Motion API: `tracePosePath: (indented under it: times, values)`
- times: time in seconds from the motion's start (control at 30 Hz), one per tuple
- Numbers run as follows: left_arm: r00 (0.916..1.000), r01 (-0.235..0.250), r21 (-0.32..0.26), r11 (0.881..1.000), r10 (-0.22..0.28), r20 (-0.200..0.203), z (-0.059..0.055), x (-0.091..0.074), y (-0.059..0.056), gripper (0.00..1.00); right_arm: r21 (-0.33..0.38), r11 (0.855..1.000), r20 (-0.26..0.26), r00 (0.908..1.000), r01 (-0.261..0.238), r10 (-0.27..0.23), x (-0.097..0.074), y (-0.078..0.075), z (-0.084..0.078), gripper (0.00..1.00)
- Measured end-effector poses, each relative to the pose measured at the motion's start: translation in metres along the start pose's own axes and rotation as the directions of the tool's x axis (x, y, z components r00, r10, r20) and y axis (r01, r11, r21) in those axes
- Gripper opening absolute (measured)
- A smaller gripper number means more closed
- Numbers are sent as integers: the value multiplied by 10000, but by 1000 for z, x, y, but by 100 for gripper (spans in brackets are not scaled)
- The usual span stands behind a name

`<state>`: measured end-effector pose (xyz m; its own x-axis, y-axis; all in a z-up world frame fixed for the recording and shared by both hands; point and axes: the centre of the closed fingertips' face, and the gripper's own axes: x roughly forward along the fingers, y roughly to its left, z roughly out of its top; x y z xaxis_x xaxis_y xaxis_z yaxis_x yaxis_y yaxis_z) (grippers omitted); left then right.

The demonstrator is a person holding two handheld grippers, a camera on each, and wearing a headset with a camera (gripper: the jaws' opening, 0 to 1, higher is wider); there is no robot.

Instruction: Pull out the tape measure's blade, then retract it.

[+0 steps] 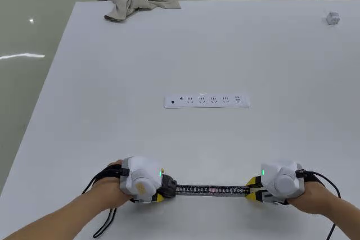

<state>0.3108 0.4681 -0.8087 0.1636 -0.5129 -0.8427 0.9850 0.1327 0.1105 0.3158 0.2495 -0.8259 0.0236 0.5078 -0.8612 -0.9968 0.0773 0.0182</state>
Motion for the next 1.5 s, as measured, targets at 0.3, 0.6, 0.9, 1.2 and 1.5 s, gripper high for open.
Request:
tracePosePath:
  times: [0.3,0.6,0.9,1.2,1.5]
  values:
    - [10000,-13,1,10000,13,-21,1,-1,0,38,-66,10000,-81,9999,59,-59,-3,-1,-5,11]
    - [10000,-18,8,10000,18,-20,1,-1,-1,38,-179,9998,-198,9997,108,-111,-7,-1,-9,11]
    - [10000,-38,28,10000,38,-22,1,0,-1,38,-216,9997,-175,9998,126,-130,-7,-1,-9,12]
    - [10000,-82,60,9999,82,-21,0,0,-1,38,-225,9996,-187,9997,145,-149,-7,-1,-10,11]
    - [10000,-71,51,10000,71,-7,1,-1,-1,38,-274,9995,-150,9998,137,-141,-7,-1,-10,12]
